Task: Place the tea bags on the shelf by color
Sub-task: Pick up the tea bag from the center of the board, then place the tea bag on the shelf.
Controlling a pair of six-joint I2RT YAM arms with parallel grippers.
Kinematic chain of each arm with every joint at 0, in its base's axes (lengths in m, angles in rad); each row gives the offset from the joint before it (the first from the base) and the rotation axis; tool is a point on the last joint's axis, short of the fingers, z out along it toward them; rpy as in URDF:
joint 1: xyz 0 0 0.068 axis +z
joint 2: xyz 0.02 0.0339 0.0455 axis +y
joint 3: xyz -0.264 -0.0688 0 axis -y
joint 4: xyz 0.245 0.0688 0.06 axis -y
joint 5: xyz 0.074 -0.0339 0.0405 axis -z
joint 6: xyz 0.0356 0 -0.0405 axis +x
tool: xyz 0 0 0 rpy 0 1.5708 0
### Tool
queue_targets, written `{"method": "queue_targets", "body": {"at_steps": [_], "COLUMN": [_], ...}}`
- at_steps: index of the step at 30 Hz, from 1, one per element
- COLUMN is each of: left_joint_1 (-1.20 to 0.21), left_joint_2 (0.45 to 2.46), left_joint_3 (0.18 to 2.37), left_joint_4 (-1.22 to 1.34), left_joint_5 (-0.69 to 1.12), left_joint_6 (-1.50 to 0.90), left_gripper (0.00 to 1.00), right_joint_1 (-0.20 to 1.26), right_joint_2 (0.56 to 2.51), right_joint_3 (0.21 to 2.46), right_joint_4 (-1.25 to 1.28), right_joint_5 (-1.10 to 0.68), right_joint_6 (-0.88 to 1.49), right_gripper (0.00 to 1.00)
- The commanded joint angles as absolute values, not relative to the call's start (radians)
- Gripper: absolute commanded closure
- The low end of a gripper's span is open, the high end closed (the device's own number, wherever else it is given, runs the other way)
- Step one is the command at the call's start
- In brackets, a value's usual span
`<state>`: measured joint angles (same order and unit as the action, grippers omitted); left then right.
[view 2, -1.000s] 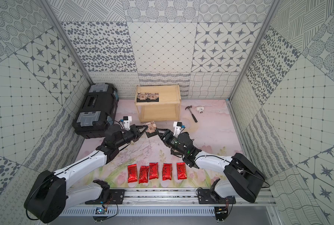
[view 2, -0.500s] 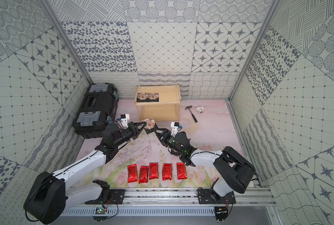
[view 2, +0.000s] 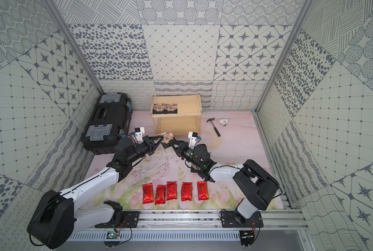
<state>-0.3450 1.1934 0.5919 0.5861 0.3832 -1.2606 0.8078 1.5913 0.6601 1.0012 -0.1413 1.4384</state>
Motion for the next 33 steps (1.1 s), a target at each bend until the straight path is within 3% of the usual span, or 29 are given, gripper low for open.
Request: {"method": "queue_targets", "body": {"at_steps": [1, 6, 8, 13, 17, 33], "left_joint_1": [-0.342, -0.344, -0.345, -0.344, -0.344, -0.341], "left_joint_2": [1.197, 1.203, 1.201, 1.141, 1.080, 1.134], "left_joint_3": [0.594, 0.598, 0.603, 0.641, 0.689, 0.735], "left_joint_4": [0.655, 0.652, 0.640, 0.482, 0.326, 0.238], "left_joint_5": [0.390, 0.395, 0.397, 0.382, 0.347, 0.359], "left_joint_6": [-1.260, -1.259, -1.248, -1.143, -1.042, -0.955], "left_gripper": [1.00, 1.00, 1.00, 0.65, 0.51, 0.50], "right_joint_1": [0.807, 0.806, 0.806, 0.771, 0.719, 0.606], "right_joint_2": [1.599, 1.583, 1.566, 1.496, 1.454, 1.700], "right_joint_3": [0.676, 0.671, 0.674, 0.683, 0.726, 1.084], "right_joint_4": [1.063, 1.041, 1.016, 0.906, 0.828, 0.727], "right_joint_5": [-0.147, -0.139, -0.130, -0.078, -0.028, 0.107], "right_joint_6": [1.433, 1.418, 1.398, 1.313, 1.221, 1.088], "right_gripper": [0.84, 1.00, 1.00, 1.00, 1.00, 1.00]}}
